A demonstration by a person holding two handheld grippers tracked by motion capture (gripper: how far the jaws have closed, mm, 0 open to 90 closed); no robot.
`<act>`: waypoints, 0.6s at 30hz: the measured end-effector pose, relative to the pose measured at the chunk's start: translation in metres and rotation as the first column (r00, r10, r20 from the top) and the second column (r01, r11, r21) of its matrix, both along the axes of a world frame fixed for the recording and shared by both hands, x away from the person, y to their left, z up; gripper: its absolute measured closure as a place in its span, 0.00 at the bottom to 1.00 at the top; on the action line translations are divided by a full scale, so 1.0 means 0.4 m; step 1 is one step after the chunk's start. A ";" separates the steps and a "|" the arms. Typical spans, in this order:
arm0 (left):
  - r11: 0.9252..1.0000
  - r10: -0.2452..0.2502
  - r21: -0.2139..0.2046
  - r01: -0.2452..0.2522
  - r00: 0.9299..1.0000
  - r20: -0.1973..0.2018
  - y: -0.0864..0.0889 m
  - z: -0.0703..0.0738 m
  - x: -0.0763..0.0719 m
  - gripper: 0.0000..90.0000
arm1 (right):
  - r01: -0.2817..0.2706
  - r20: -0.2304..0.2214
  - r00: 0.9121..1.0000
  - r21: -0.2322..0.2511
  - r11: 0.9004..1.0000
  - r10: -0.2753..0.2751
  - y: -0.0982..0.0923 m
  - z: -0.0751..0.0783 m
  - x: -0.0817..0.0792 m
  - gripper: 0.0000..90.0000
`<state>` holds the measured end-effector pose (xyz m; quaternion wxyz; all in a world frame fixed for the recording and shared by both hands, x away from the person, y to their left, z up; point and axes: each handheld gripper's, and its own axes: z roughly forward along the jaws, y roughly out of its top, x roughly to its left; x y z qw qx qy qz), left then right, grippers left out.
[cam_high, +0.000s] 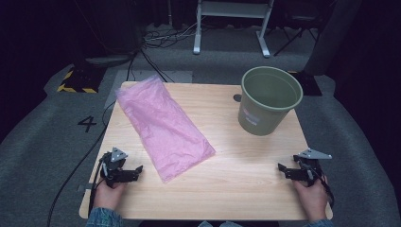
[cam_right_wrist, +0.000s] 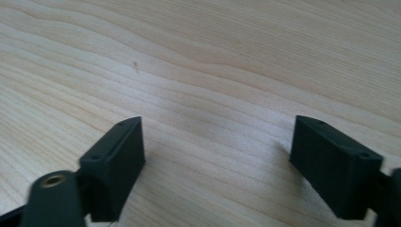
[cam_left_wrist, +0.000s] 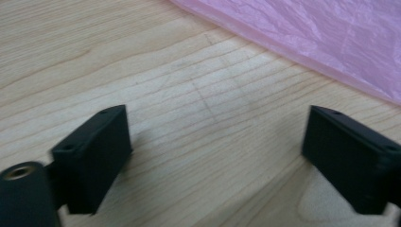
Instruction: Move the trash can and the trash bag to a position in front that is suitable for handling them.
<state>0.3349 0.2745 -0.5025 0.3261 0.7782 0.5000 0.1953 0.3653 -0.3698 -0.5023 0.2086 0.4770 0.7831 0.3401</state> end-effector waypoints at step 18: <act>0.998 -0.023 -0.063 0.027 0.998 0.062 0.017 0.056 -0.037 0.29 | -0.092 0.020 0.996 -0.001 0.996 0.092 0.018 0.086 -0.018 0.45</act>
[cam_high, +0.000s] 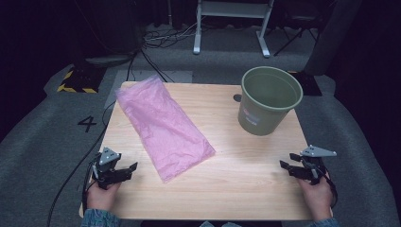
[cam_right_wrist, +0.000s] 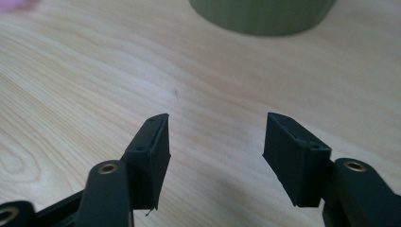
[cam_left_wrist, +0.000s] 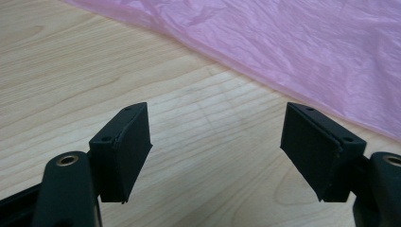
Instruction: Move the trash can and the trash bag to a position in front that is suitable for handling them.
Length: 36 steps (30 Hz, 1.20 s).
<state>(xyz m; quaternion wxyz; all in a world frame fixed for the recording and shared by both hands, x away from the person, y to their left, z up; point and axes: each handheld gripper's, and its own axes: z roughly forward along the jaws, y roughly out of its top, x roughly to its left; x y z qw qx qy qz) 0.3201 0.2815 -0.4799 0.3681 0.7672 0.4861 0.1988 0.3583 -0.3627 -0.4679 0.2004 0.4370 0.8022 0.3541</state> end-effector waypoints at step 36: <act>0.999 -0.038 0.004 0.038 0.998 -0.040 -0.016 -0.022 -0.019 0.28 | -0.210 0.143 0.967 -0.013 0.978 0.210 0.230 0.404 0.206 0.48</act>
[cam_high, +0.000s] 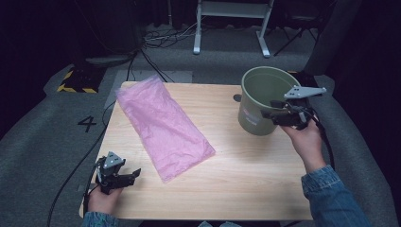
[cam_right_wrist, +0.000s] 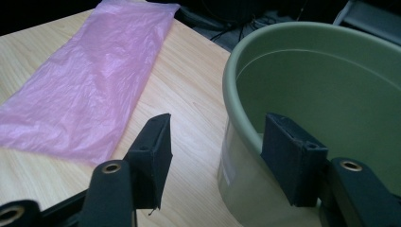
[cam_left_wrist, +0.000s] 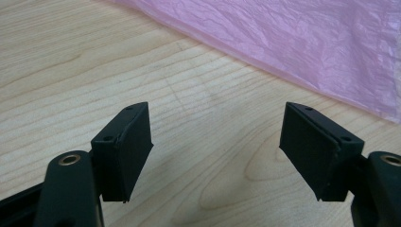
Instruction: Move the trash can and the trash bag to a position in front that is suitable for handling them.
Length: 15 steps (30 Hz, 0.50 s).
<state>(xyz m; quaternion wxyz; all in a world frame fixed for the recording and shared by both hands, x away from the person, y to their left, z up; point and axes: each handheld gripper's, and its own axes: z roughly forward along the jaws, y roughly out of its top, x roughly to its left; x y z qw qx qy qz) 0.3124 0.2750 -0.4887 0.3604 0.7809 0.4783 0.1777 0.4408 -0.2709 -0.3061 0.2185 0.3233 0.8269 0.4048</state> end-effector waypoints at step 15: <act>1.000 -0.012 0.002 0.012 1.000 -0.007 -0.004 -0.008 0.015 0.29 | 0.002 -0.040 0.999 -0.015 1.000 -0.002 0.045 -0.045 0.082 0.76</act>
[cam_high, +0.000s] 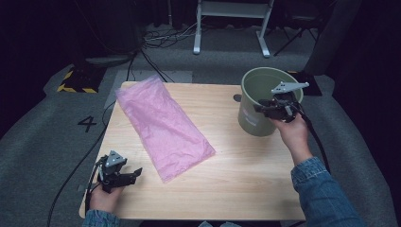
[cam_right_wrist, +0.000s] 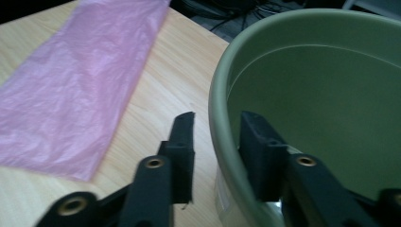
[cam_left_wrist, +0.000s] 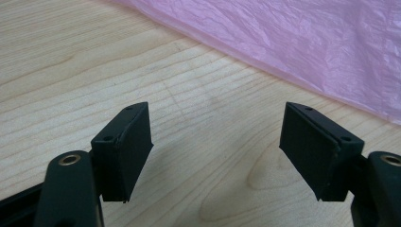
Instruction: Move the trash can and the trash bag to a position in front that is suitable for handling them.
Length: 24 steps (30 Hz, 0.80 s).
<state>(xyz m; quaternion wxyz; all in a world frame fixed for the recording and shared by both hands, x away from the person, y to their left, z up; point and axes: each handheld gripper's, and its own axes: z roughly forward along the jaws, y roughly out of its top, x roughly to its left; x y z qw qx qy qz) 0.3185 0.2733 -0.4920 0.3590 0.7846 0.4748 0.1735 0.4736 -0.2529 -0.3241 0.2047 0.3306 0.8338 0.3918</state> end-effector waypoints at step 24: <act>1.000 0.007 -0.004 -0.007 1.000 0.008 -0.003 0.005 -0.002 0.29 | -0.298 -0.042 0.952 0.073 0.952 0.302 0.068 -0.003 -0.234 0.71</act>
